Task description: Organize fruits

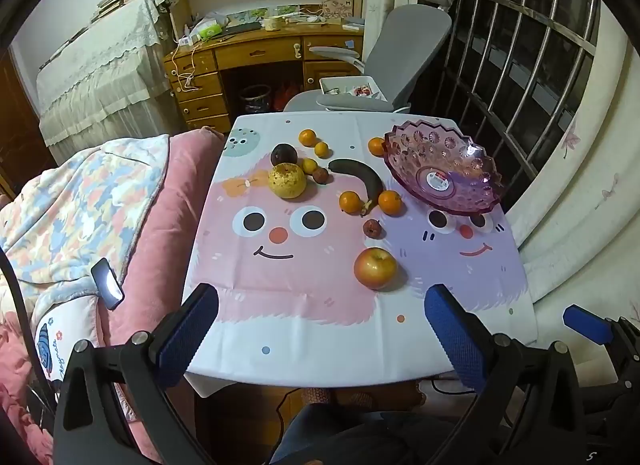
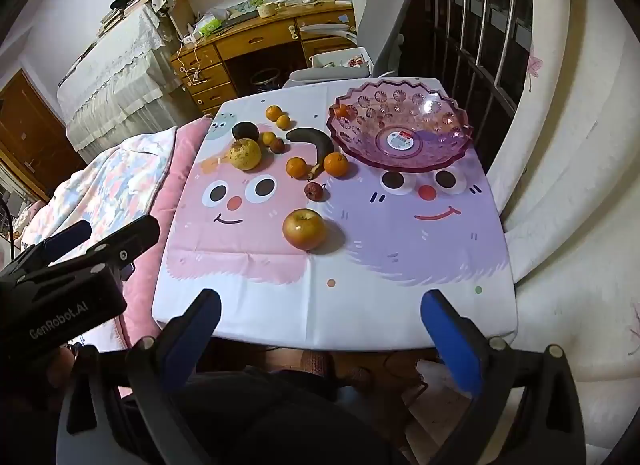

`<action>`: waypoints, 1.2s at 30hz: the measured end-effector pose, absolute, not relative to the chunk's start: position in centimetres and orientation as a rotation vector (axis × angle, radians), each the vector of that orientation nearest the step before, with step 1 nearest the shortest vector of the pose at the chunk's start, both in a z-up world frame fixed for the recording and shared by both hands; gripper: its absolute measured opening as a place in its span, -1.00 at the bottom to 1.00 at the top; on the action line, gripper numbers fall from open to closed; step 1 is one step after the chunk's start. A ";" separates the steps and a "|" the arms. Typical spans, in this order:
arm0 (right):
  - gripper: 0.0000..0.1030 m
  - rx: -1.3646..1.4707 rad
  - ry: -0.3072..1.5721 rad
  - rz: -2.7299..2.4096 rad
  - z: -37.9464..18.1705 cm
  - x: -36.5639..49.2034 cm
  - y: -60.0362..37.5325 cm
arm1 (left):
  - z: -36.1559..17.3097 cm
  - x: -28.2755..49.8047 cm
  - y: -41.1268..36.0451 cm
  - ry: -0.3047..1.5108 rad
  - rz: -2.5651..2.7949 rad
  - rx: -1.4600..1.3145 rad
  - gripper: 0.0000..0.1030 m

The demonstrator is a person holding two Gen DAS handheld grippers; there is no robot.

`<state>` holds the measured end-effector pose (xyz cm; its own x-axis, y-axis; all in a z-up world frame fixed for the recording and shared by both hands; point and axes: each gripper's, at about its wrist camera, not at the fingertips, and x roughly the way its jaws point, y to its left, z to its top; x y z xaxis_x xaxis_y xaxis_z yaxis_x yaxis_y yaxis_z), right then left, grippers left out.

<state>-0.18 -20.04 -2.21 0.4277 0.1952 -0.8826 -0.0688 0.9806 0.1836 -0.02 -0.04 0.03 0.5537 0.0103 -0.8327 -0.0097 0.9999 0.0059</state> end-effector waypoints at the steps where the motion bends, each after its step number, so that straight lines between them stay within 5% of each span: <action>1: 0.96 0.131 1.121 0.168 -2.2 -0.1 -20.1 | 0.0 0.0 -0.1 0.984 0.012 0.001 0.99; 36: 0.96 0.141 1.133 0.175 -2.5 1.1 -20.2 | -0.3 0.5 0.2 0.994 0.034 -0.016 0.99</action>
<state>1.13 -20.17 -2.51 0.4130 0.2100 -0.8862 -0.0671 0.9774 0.2004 0.48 0.17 -0.29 0.5446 0.0209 -0.8384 -0.0360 0.9993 0.0016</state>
